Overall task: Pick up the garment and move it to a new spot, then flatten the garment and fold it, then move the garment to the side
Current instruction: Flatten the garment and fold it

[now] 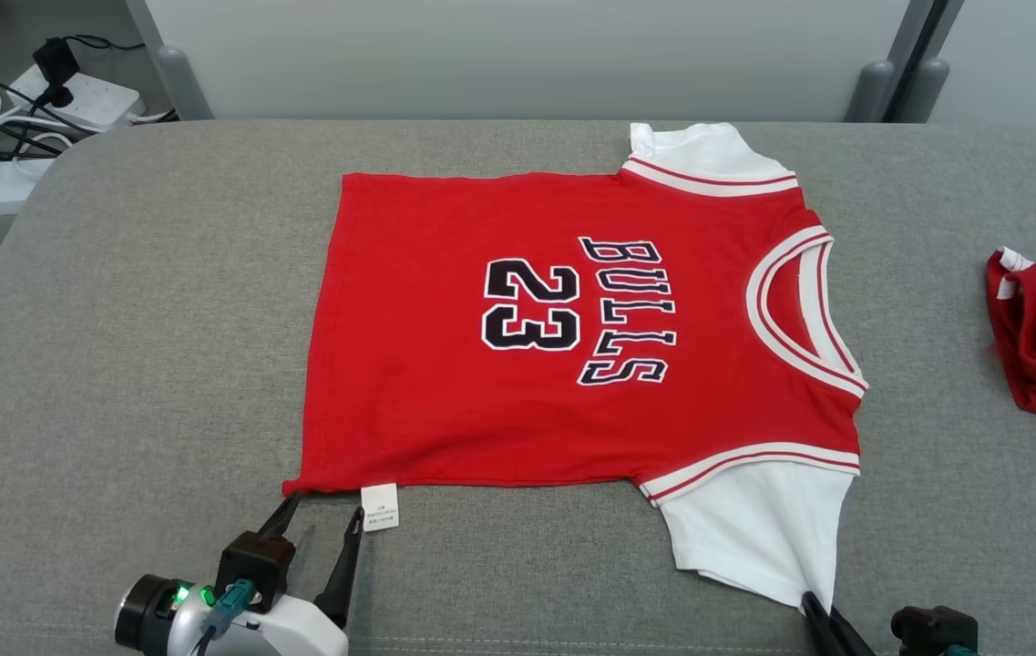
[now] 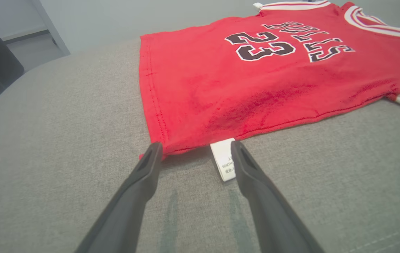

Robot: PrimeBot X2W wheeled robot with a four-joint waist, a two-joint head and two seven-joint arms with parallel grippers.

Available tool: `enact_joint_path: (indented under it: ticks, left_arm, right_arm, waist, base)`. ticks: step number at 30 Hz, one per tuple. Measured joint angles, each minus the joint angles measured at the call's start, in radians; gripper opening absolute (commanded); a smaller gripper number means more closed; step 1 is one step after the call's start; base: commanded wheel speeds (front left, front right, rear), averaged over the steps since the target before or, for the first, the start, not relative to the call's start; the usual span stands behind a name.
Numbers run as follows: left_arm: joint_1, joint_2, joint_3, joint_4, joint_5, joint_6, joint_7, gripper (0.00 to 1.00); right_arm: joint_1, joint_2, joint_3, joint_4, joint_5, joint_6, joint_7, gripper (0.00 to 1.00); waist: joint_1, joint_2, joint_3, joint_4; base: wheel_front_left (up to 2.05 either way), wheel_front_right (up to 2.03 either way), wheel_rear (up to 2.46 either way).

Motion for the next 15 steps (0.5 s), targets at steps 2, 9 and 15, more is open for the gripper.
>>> enact_joint_path:
  ticks: [2,9,15]
  left_arm:
    - [-0.012,0.009,-0.005,0.015,0.012,0.0,0.0,1.0]
    - [-0.101,0.059,-0.055,0.116,0.072,0.014,0.0,1.0]
    - [-0.138,0.093,-0.095,0.185,0.098,0.023,0.0,1.0]
  right_arm:
    - [-0.004,0.0,0.002,0.0,0.001,0.002,0.0,0.0]
    - [-0.015,-0.002,0.016,-0.015,0.007,0.007,0.0,0.0]
    - [-0.026,-0.005,0.027,-0.017,0.014,0.007,0.0,0.0]
  waist:
    - [0.0,0.0,0.004,-0.004]
    - [0.0001,-0.0001,0.027,-0.025]
    - [0.0,0.0,0.036,-0.036]
  base:
    - [0.0,0.0,0.0]
    - [0.0,0.0,0.0]
    - [0.0,0.0,0.0]
